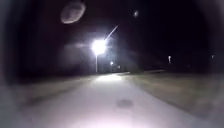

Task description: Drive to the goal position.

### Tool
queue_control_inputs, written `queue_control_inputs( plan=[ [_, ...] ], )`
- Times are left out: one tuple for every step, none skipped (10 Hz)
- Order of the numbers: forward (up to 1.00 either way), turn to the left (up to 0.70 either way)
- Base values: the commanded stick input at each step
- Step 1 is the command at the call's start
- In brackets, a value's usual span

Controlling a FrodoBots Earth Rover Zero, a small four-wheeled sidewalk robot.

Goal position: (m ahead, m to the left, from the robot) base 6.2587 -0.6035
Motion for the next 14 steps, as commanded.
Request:
queue_control_inputs(
  plan=[
    [0.70, 0.00],
    [0.70, 0.00],
    [0.70, 0.00],
    [0.70, 0.00],
    [0.70, 0.00],
    [0.70, 0.00],
    [0.70, 0.00],
    [0.70, 0.00],
    [0.70, 0.00],
    [0.70, 0.00],
    [0.70, 0.00],
    [0.70, 0.00],
    [0.70, 0.00],
    [0.70, 0.00]
  ],
)
